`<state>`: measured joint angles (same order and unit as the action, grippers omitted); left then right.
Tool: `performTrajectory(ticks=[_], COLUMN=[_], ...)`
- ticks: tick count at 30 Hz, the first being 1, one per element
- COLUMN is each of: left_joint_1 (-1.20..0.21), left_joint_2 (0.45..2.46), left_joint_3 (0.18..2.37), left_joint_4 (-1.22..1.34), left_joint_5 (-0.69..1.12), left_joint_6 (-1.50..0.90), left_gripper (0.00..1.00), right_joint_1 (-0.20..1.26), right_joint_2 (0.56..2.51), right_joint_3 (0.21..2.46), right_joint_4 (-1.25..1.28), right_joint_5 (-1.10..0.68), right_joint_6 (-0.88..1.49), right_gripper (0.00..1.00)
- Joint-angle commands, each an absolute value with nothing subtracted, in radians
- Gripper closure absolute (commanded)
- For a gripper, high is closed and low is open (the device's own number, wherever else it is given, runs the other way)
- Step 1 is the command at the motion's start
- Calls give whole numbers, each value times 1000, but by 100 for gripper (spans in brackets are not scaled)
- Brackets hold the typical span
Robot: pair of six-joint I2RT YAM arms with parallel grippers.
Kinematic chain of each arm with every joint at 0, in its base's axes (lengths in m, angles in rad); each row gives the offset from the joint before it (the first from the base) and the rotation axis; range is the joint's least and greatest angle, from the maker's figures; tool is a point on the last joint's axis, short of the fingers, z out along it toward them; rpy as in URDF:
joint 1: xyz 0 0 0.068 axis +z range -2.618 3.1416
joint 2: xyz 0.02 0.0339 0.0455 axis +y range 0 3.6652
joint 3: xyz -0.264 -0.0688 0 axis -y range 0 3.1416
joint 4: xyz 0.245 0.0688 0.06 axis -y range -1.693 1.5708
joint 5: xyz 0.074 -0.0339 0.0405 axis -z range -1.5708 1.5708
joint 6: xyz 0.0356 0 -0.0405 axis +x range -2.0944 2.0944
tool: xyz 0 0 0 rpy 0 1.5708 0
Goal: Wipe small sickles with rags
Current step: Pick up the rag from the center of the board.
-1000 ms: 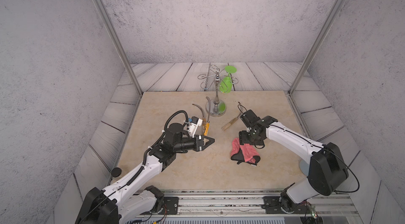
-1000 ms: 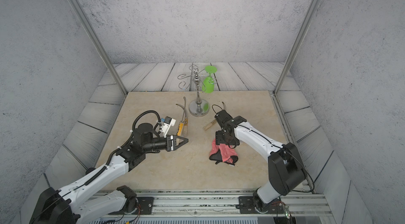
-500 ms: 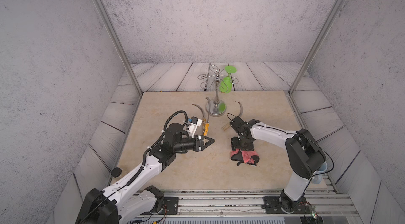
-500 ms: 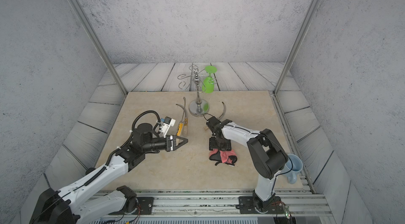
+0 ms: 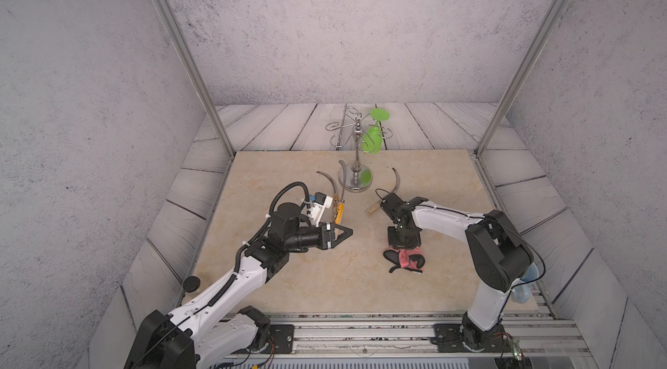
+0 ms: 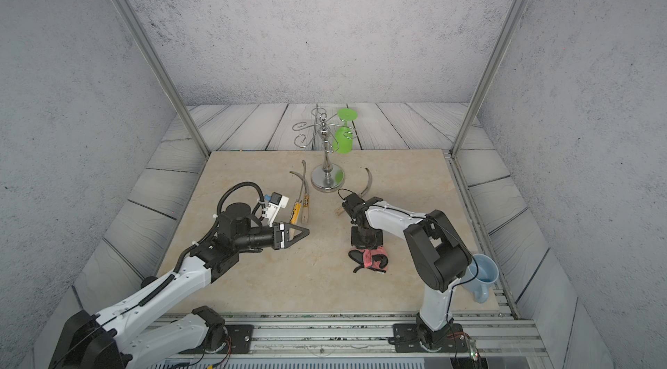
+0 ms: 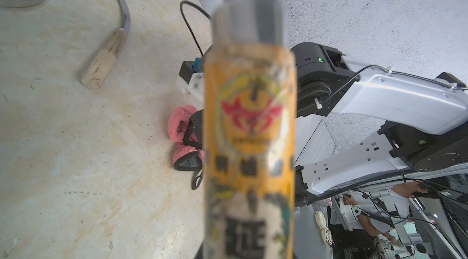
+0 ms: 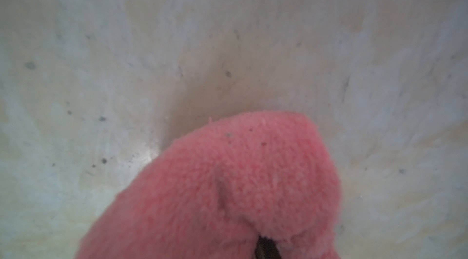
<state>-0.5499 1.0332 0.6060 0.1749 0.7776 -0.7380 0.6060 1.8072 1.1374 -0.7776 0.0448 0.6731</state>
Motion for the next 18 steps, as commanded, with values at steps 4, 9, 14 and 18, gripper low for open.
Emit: performTrajectory(ticks=[4, 9, 14, 18], left_joint_1=[-538, -540, -560, -614], left_joint_2=[1031, 1059, 1094, 1111], left_joint_3=[605, 594, 572, 577], left_joint_4=[233, 393, 477, 478], left_joint_5=[841, 985, 1020, 1012], left_joint_6=[-744, -830, -886, -868], left_gripper=[100, 100, 100, 100], right_joint_1=[603, 537, 419, 346], right_joint_2=[1764, 1548, 1357, 1313], right_joint_3=[1041, 935, 944, 1065], right_joint_4=[-550, -431, -473, -555], right_joint_5=[-173, -324, -424, -459], right_joint_6=[622, 583, 530, 479], right_gripper=[86, 88, 88, 88])
